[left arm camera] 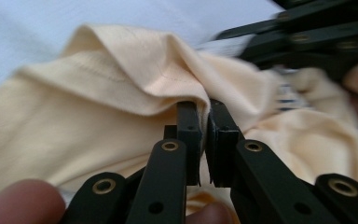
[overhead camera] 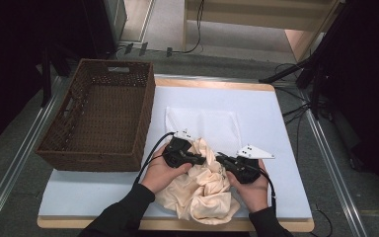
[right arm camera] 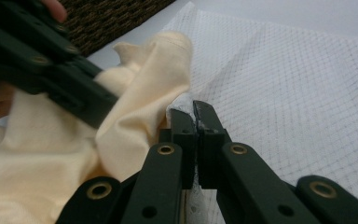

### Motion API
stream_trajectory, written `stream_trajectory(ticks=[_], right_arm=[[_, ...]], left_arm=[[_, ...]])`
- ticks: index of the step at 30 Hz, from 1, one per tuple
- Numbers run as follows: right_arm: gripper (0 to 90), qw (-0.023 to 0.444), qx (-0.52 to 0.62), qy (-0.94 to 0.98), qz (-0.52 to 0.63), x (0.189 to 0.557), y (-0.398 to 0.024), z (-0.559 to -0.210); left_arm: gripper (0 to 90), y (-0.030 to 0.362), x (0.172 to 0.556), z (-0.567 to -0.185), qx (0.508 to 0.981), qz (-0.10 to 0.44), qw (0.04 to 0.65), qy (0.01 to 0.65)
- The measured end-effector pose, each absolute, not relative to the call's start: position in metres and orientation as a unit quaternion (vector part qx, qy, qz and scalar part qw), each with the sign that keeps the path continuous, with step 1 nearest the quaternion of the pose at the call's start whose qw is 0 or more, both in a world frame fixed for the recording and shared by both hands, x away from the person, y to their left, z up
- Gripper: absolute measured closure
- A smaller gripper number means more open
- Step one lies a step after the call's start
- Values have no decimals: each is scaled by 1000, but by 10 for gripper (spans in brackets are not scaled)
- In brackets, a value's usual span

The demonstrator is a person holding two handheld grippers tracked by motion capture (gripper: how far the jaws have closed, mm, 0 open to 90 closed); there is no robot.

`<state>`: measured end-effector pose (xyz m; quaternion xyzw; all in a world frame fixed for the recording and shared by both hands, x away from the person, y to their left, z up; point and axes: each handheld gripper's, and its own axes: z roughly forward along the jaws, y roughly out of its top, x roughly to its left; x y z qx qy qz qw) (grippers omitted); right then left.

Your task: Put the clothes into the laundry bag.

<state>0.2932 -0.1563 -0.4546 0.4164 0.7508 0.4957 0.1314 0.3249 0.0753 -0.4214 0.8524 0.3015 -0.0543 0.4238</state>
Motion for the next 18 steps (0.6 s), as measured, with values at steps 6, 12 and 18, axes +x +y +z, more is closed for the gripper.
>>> stream_trajectory(ticks=[6, 12, 18], right_arm=[[891, 132, 417, 751, 496, 294, -154, -455], [891, 133, 414, 750, 499, 293, -153, -453], [891, 133, 411, 749, 502, 293, -155, -452]], left_arm=[[856, 55, 311, -431, 876, -69, 398, 264], [837, 37, 301, -451, 885, -34, 357, 295], [702, 43, 299, -444, 876, -50, 393, 277]])
